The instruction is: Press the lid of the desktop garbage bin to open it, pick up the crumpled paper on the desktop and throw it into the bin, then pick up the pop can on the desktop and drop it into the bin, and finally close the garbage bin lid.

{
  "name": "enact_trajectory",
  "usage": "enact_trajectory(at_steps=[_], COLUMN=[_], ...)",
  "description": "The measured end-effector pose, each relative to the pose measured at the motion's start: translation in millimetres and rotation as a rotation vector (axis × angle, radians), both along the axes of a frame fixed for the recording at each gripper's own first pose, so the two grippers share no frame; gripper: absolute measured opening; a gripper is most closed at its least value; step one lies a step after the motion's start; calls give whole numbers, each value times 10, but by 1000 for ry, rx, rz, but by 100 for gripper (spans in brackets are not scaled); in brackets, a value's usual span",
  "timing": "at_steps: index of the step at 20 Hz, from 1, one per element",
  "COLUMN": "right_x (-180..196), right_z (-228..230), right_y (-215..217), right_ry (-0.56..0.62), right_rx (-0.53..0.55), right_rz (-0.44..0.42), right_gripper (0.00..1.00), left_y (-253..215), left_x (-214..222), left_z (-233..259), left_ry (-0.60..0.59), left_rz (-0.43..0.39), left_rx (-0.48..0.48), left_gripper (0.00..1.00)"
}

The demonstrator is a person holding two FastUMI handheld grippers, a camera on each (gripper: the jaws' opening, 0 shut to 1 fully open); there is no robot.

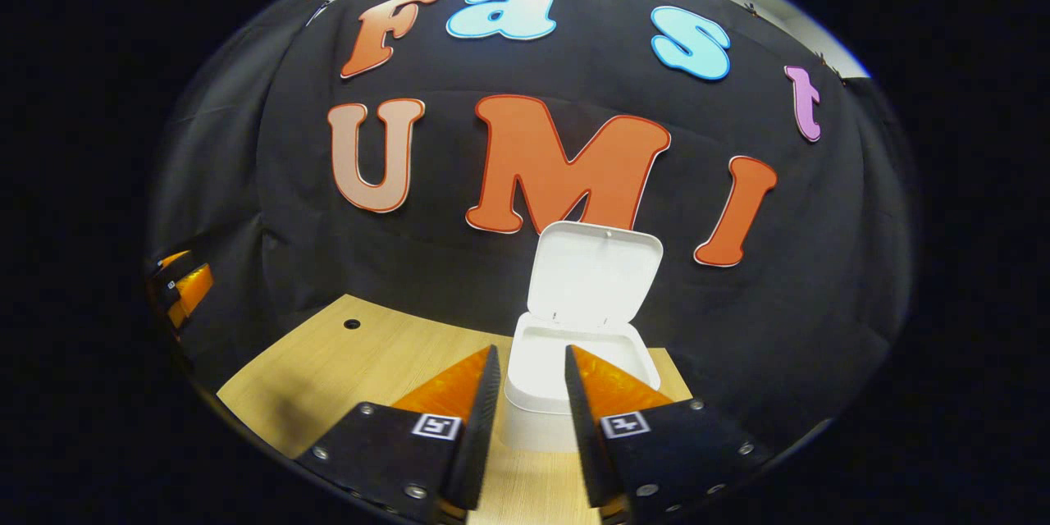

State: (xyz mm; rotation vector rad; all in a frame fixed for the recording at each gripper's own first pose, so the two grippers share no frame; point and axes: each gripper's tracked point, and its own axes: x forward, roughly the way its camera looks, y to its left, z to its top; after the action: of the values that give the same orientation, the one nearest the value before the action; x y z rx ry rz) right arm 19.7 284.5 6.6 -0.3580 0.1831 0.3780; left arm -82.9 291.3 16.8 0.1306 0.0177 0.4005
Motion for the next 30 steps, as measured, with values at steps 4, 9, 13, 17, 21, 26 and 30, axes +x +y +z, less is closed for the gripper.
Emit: enact_trajectory(at_steps=[4,9,13,17,21,26,30], right_x=[-140,-133,-88,-26,40,33,44], right_z=[-250,-392,-532,-668,-838,-1088,-1301], right_y=[91,59,-18,-121,-258,-422,-561], right_ry=[13,44,90,112,129,182,230], right_rx=[9,40,49,28,-29,-82,-111], right_rz=[44,35,24,6,-19,-43,-69], right_gripper=[96,99,99,99,99,99,99], left_y=[-191,-405,-483,-575,-623,-771,-812], left_x=[50,113,122,129,117,32,-42], left_z=[-85,-324,-649,-1059,-1504,-2185,-2725], left_ry=[7,31,87,151,232,354,476], left_rz=[-33,-67,-77,-105,-113,-141,-138], left_rx=[7,4,0,-30,-39,-59,-101], left_gripper=[99,98,100,100,100,100,100])
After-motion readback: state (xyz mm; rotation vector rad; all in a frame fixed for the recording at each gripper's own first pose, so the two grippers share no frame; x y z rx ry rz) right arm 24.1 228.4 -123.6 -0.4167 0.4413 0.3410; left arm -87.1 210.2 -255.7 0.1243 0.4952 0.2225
